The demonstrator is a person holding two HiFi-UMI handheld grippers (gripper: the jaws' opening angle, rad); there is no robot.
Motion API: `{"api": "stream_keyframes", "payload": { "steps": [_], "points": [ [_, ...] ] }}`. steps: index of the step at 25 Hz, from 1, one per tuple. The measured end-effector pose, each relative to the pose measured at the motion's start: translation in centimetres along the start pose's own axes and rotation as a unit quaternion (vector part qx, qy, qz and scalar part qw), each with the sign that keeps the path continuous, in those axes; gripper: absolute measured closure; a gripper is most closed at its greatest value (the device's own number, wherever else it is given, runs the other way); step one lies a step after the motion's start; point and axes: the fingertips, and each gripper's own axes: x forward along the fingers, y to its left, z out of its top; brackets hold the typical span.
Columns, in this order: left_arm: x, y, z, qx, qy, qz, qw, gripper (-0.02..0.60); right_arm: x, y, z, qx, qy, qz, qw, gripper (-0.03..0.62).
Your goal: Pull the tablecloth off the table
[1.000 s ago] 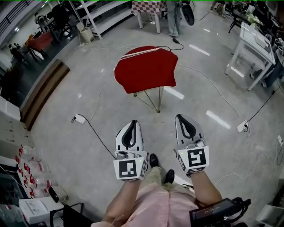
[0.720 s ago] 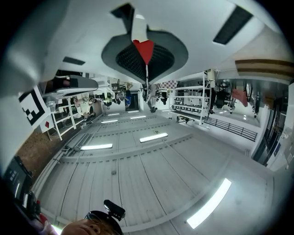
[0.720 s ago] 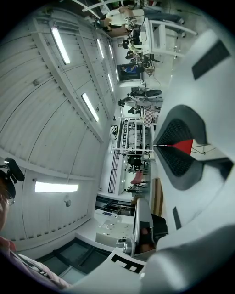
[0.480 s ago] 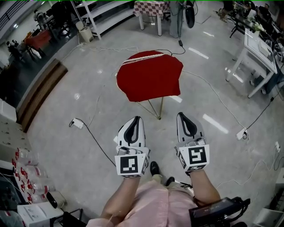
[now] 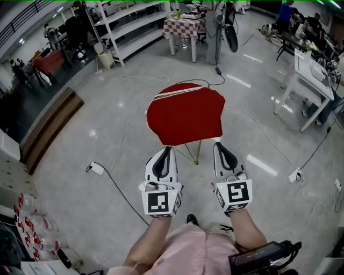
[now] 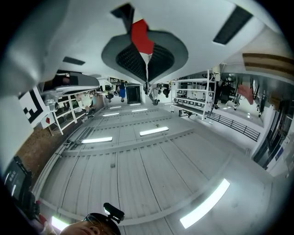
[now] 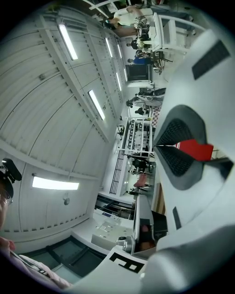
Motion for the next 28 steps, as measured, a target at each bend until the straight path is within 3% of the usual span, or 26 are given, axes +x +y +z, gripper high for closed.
{"api": "stream_keyframes", "payload": {
  "steps": [7, 16, 28],
  "points": [
    [1.2, -0.4, -0.8, -0.015, 0.016, -0.011, 0.9997, 0.546, 0.3, -1.1, -0.2, 0.002, 0.015, -0.012, 1.000, 0.576],
    [4.3, 0.7, -4.4, -0.020, 0.045, -0.010, 0.9987, 0.546, 3.5, -2.5, -2.9, 0.015, 0.029, -0.012, 0.999, 0.576],
    [14.2, 1.5, -7.0, -0.005, 0.074, 0.002, 0.9973, 0.546, 12.3, -9.4, -5.9, 0.041, 0.043, -0.002, 0.998, 0.576]
  ]
}}
